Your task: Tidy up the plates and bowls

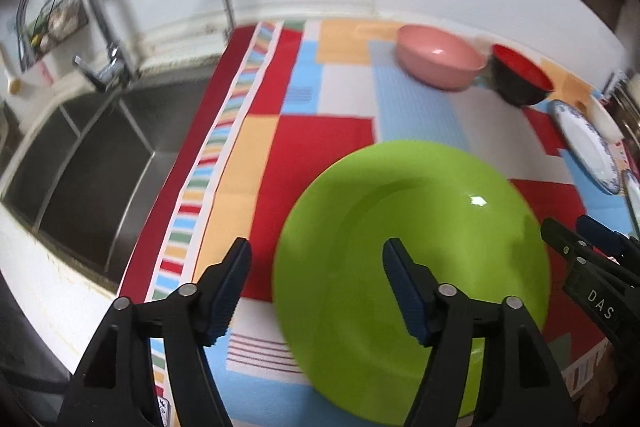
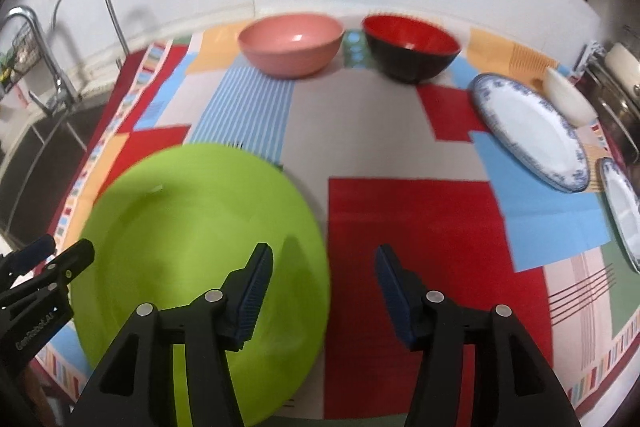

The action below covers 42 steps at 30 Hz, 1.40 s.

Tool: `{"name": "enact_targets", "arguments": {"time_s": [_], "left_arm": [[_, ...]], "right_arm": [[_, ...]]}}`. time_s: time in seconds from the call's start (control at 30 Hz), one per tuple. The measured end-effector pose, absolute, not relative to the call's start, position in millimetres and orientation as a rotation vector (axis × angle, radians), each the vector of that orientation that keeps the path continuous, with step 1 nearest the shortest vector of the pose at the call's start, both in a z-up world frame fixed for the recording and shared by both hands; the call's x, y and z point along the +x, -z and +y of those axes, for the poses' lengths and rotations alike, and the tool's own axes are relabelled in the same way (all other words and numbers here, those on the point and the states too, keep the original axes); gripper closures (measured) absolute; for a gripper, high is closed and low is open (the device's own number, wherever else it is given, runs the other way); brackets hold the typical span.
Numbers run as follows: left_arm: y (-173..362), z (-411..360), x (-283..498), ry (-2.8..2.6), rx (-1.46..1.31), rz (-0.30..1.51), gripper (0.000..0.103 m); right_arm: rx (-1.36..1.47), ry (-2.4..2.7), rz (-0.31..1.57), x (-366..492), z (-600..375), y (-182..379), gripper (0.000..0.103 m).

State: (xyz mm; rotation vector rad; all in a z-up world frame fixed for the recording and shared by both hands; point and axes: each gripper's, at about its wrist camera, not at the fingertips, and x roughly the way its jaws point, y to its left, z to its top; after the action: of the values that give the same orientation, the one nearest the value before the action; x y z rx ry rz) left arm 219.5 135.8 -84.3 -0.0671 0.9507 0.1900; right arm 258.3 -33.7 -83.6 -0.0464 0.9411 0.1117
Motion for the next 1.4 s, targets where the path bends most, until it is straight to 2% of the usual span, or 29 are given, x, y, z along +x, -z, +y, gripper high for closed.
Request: {"name": "enact_targets", "arguments": {"time_s": [0.1, 0.17, 0.23, 0.87, 1.4], "left_arm": [[72.3, 119.9, 221.9, -0.138, -0.05, 0.923, 0.03], [66.1, 108.3, 223.7, -0.104, -0.039, 0.908, 0.027], [59.8, 91.6, 227.2, -0.065, -0.025, 0.894, 0.027], [19.5, -56.4, 287.1, 0.142, 0.02, 0.806, 0.027], [24.8, -135.3, 355.3, 0.151, 0.065, 0.803, 0.027]], "right_arm": [[-0.027, -0.094, 0.914, 253.7, -46.9, 72.7, 0.048], [-0.013, -0.076, 0.897, 251.7, -58.3, 65.9, 0.041], [0.002, -0.055, 0.882, 250.0, -70.5, 60.1, 0.04], [0.065, 0.123, 0.777, 256.1, -223.7, 24.1, 0.04], [0.098, 0.161, 0.773, 310.7, -312.4, 27.4, 0.04]]}}
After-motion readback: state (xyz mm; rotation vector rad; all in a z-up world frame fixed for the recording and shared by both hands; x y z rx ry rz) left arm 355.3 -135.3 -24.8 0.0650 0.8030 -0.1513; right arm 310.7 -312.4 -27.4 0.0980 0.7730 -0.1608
